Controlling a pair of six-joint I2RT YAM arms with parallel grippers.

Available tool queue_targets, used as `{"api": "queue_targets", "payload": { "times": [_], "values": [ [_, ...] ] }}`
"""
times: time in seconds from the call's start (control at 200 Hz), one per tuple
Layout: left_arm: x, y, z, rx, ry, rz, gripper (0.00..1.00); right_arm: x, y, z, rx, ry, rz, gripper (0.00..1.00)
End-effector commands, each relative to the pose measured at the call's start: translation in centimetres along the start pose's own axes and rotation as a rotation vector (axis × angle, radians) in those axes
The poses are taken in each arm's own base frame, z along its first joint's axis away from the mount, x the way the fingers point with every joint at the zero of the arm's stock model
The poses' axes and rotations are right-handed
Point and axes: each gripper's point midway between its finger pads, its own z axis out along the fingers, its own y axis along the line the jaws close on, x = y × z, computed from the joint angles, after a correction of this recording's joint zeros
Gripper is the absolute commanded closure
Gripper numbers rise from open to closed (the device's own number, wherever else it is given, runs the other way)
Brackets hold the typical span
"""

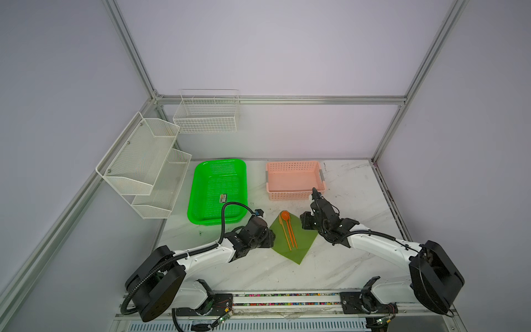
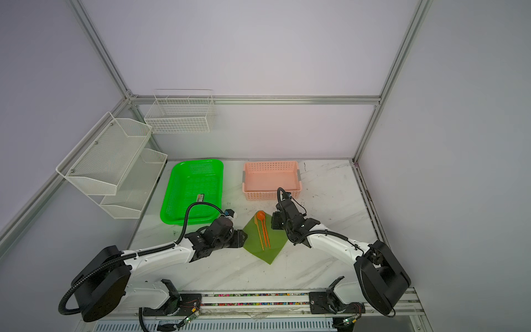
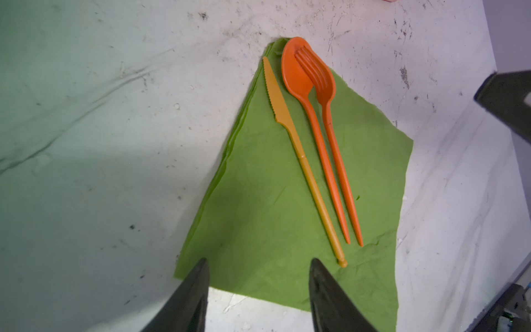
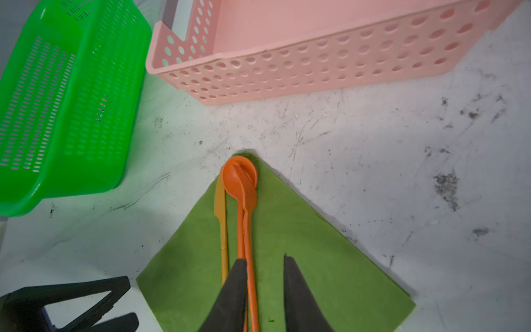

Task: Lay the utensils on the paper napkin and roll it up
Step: 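Lower the left gripper to the napkin corner nearest the robot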

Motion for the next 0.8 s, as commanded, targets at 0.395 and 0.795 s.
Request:
{"api": "queue_targets", "payload": {
  "times": [0.395, 0.795],
  "values": [
    [-1.8, -3.6, 3.5, 0.07, 0.004, -0.04, 0.67, -1.6, -0.7, -1.3, 0.039, -0.05, 0.018, 0.83],
    [-2.2, -0.1, 5.5, 0.002, 0.052, -0.095, 0.73, -1.1, -1.2, -1.3, 0.054, -0.039, 0.006, 0.85]
  ]
}}
